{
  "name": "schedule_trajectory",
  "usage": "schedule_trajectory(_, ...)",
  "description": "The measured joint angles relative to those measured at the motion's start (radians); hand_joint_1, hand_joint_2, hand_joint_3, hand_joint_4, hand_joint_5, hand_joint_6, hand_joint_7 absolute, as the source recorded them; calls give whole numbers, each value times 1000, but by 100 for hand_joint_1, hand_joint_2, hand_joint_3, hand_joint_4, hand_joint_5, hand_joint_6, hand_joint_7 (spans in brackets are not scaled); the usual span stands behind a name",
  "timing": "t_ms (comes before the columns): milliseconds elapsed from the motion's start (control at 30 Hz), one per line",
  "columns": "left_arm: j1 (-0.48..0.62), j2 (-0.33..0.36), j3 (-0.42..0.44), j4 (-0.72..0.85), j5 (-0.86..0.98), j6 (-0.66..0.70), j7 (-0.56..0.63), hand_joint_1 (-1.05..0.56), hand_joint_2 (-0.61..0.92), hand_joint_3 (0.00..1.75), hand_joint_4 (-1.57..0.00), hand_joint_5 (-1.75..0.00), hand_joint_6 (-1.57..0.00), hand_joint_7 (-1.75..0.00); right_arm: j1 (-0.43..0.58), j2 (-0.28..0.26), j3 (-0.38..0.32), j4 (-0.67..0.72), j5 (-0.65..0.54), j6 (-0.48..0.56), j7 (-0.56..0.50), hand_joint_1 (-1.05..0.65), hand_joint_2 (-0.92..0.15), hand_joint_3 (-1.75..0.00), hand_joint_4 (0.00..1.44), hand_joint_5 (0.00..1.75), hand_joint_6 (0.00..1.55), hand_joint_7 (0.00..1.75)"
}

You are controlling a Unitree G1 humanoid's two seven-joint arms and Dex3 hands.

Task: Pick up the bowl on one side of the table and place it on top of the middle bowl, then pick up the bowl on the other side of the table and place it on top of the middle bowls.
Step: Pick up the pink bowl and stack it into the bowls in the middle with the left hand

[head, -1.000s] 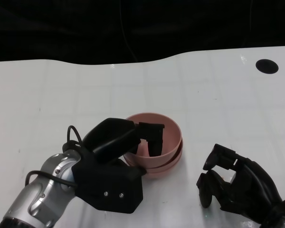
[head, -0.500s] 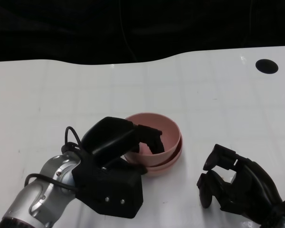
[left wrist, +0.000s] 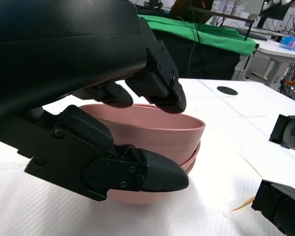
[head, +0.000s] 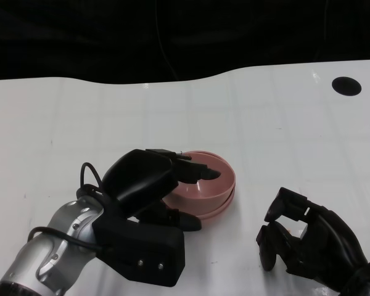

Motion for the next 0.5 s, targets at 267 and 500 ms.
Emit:
schedule_trajectory(267, 2, 0, -7, -1, 22, 13, 13, -97, 92, 52, -30, 0, -53, 0, 0, -2, 0, 0, 0, 0, 0, -22, -64, -97, 92, 175, 78, 171)
schedule_trajectory(500, 6, 1, -15, -1, 31, 15, 31, -96, 92, 52, -29, 0, -53, 0, 0, -3, -1, 0, 4, 10, 0, -21, -59, -103, 93, 175, 76, 173)
